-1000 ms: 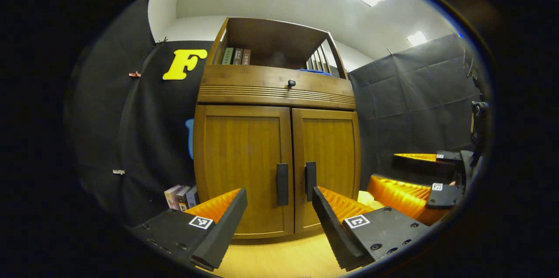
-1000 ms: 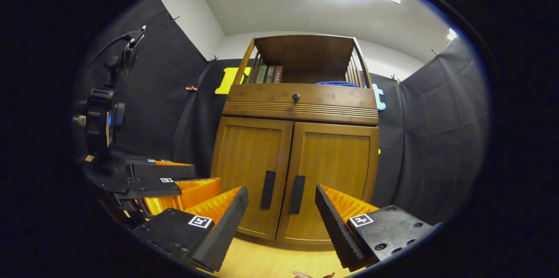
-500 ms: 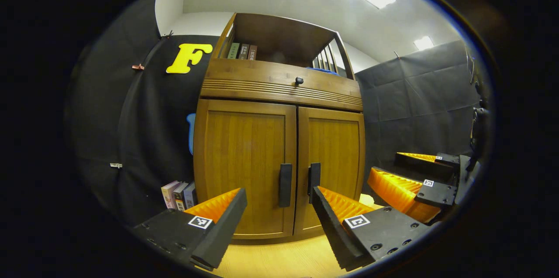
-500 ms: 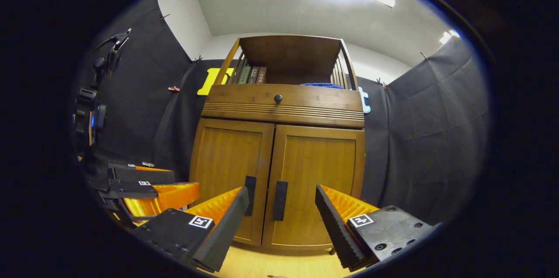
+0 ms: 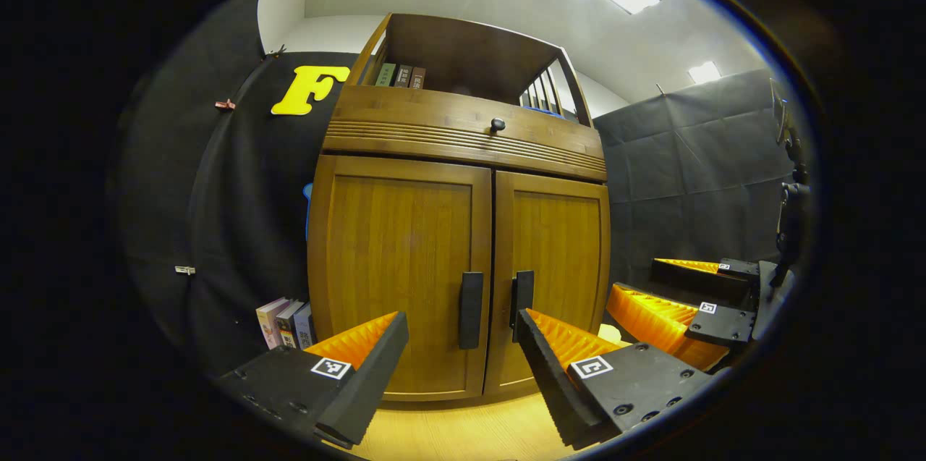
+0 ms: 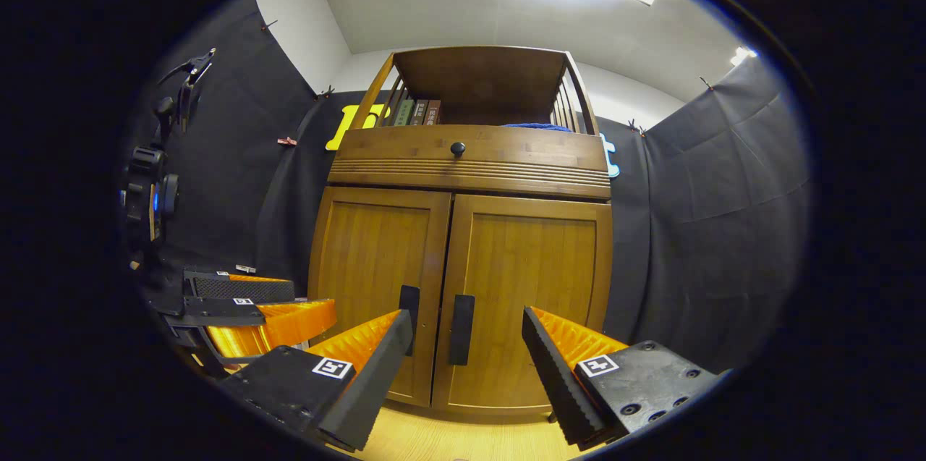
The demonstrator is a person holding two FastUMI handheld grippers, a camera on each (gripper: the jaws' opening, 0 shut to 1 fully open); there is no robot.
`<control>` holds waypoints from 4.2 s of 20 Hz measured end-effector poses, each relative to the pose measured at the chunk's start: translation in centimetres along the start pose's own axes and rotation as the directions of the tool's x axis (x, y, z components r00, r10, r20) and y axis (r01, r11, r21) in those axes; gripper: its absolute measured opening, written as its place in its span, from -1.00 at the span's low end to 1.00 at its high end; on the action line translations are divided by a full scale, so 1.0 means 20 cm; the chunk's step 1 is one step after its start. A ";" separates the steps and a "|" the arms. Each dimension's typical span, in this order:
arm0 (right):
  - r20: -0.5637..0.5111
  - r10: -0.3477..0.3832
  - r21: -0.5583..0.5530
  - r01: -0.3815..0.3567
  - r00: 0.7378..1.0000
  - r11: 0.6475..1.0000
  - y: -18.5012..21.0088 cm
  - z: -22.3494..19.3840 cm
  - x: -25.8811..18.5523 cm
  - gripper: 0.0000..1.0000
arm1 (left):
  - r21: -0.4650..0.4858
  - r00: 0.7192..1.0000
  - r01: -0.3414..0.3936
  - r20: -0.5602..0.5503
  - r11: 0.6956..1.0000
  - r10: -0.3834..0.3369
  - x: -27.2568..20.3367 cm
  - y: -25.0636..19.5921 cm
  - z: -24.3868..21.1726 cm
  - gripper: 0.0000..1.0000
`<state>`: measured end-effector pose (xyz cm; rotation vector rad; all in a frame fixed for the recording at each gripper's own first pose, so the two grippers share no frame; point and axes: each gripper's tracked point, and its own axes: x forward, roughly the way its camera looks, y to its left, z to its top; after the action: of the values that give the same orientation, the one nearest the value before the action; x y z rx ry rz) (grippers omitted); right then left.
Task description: Open the right door of the double-door shoe cabinet with the right hand, and open the left door with the left hand.
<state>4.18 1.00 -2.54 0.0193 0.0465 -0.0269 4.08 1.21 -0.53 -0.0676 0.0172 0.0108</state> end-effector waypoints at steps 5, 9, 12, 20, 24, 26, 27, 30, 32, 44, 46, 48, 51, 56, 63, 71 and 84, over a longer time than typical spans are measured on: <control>-0.016 0.003 0.005 -0.003 1.000 1.000 -0.02 -0.02 0.05 0.94 | 0.010 1.000 -0.008 0.002 1.000 0.008 0.03 0.01 0.00 0.89; -0.025 0.009 0.005 -0.009 1.000 1.000 -0.02 -0.05 0.08 0.94 | 0.004 1.000 -0.021 0.010 1.000 0.021 0.05 0.02 0.00 0.89; -0.027 0.006 0.005 -0.006 1.000 1.000 -0.02 -0.07 0.12 0.94 | -0.005 1.000 -0.022 0.010 1.000 0.022 0.06 0.04 -0.01 0.89; -0.063 0.015 0.000 -0.016 0.998 1.000 0.05 -0.18 0.38 0.94 | -0.006 0.999 -0.043 0.021 0.999 0.043 0.05 0.14 -0.02 0.89; -0.108 0.031 0.008 -0.031 0.994 0.999 0.10 -0.30 0.47 0.94 | -0.008 0.997 -0.076 0.025 0.997 0.077 0.02 0.23 -0.03 0.89; -0.115 0.039 0.009 -0.039 0.993 0.999 0.11 -0.33 0.50 0.94 | -0.007 0.995 -0.092 0.032 0.996 0.092 0.00 0.26 -0.03 0.89; -0.120 0.037 0.002 -0.037 0.992 0.999 0.11 -0.34 0.52 0.94 | -0.001 0.995 -0.096 0.031 0.995 0.096 -0.01 0.27 -0.03 0.89; -0.125 0.035 -0.014 -0.038 0.991 0.999 0.13 -0.37 0.56 0.94 | 0.033 0.992 -0.128 0.023 0.991 0.127 -0.07 0.32 -0.04 0.89; -0.129 0.034 -0.019 -0.037 0.991 0.999 0.14 -0.38 0.58 0.94 | 0.041 0.987 -0.158 0.022 0.987 0.157 -0.11 0.37 -0.04 0.89; -0.132 -0.027 -0.029 0.024 0.991 0.999 0.08 -0.38 0.63 0.93 | 0.017 0.976 -0.219 0.013 0.976 0.219 -0.23 0.50 -0.04 0.89; -0.132 -0.037 -0.036 0.032 0.991 0.999 0.06 -0.39 0.64 0.93 | 0.019 0.974 -0.226 0.011 0.974 0.226 -0.25 0.51 -0.05 0.89; -0.138 -0.046 -0.035 0.042 0.989 0.998 0.05 -0.40 0.67 0.93 | 0.016 0.974 -0.228 0.008 0.974 0.228 -0.26 0.52 -0.06 0.89; -0.164 -0.060 -0.026 0.056 0.985 0.998 0.02 -0.45 0.72 0.93 | 0.018 0.972 -0.236 0.003 0.972 0.236 -0.27 0.54 -0.06 0.88; -0.190 -0.073 -0.043 0.066 0.979 0.997 0.01 -0.54 0.83 0.89 | 0.013 0.970 -0.241 -0.004 0.970 0.241 -0.26 0.55 -0.08 0.89; -0.212 -0.093 -0.061 0.081 0.973 0.995 0.01 -0.62 0.90 0.67 | 0.013 0.964 -0.267 -0.011 0.964 0.267 -0.27 0.62 -0.11 0.89; -0.199 -0.083 -0.083 0.068 0.977 0.994 0.06 -0.59 0.93 0.36 | -0.016 0.956 -0.292 0.000 0.956 0.292 -0.34 0.72 -0.11 0.84; -0.249 -0.025 -0.049 0.013 0.968 0.999 0.02 -0.52 0.74 -0.41 | -0.043 0.958 -0.283 0.023 0.958 0.285 -0.43 0.67 -0.07 0.87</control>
<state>18.57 1.12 -13.56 -0.0252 0.2997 -0.0427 -4.73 14.30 -2.62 -0.1039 -0.0026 0.3002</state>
